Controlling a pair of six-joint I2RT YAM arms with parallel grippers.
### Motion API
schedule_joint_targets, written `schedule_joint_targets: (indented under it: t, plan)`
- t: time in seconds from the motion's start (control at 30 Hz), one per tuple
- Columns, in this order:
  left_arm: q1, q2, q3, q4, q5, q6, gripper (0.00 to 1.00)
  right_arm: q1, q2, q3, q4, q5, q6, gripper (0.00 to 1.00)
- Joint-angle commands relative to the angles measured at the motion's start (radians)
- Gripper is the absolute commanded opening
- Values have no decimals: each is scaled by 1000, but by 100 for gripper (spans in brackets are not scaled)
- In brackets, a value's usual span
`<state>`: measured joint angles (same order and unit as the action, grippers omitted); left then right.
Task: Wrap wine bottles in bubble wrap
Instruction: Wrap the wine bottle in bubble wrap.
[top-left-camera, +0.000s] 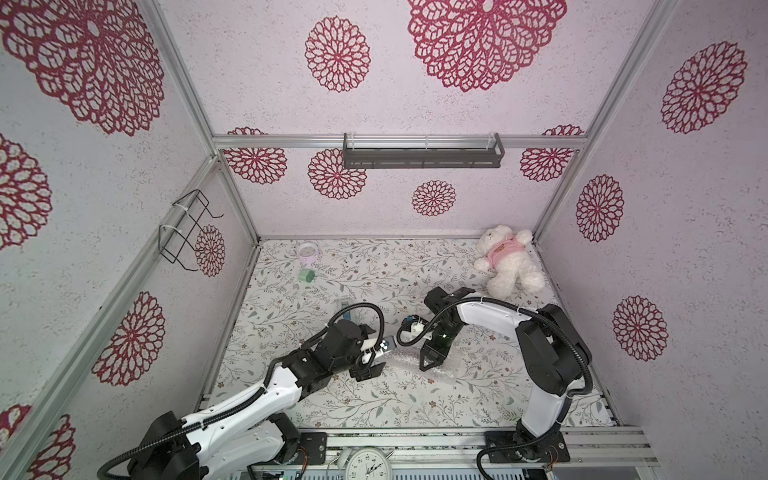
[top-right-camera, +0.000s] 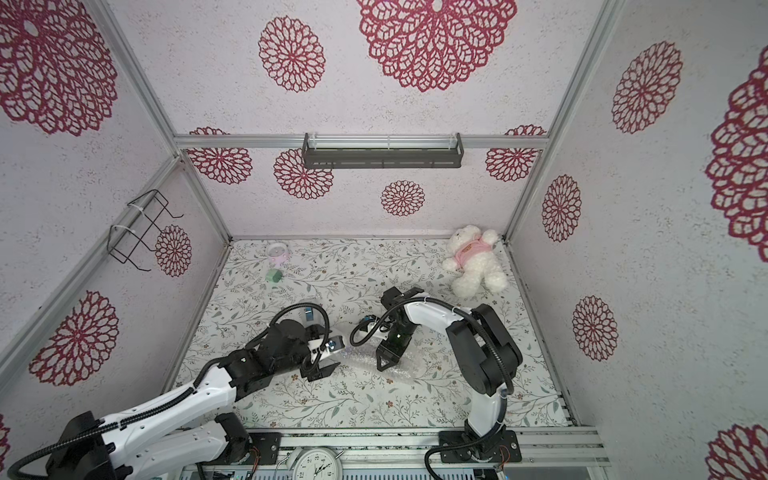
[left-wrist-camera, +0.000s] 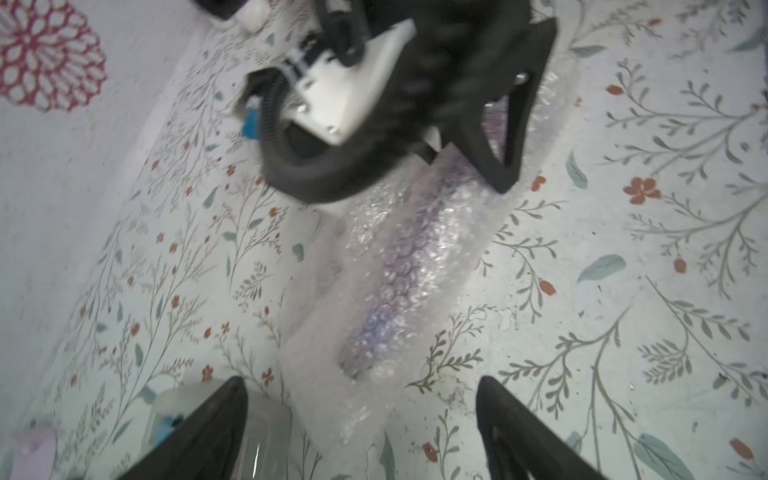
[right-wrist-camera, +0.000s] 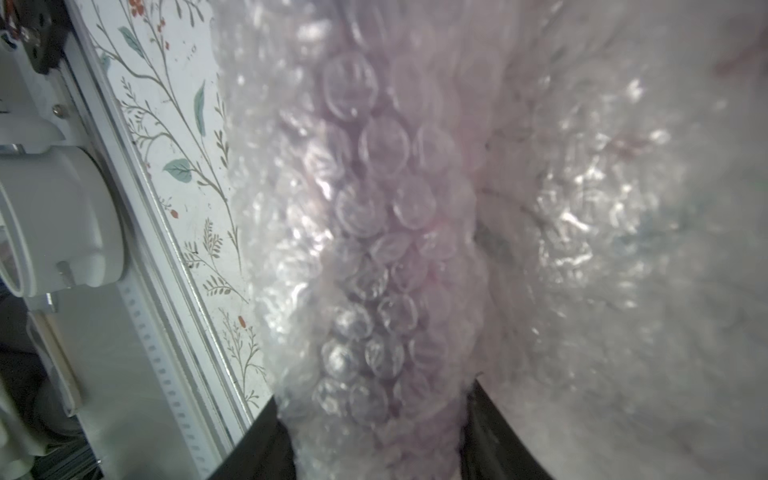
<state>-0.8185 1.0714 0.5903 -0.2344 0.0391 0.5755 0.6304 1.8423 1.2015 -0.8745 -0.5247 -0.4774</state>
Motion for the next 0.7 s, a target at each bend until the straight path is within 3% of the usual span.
schedule_joint_targets:
  t: [0.0,0.2,0.67]
  plan:
    - [-75,88,19,109,-63,173,81,-1,77,5,-60,-45,32,41]
    - [-151,262,45,232,-42,218,72,-16,111,34,-57,-82,34,42]
    - [-168,518,129,300,16,315,72,-31,108,67,-75,-71,22,45]
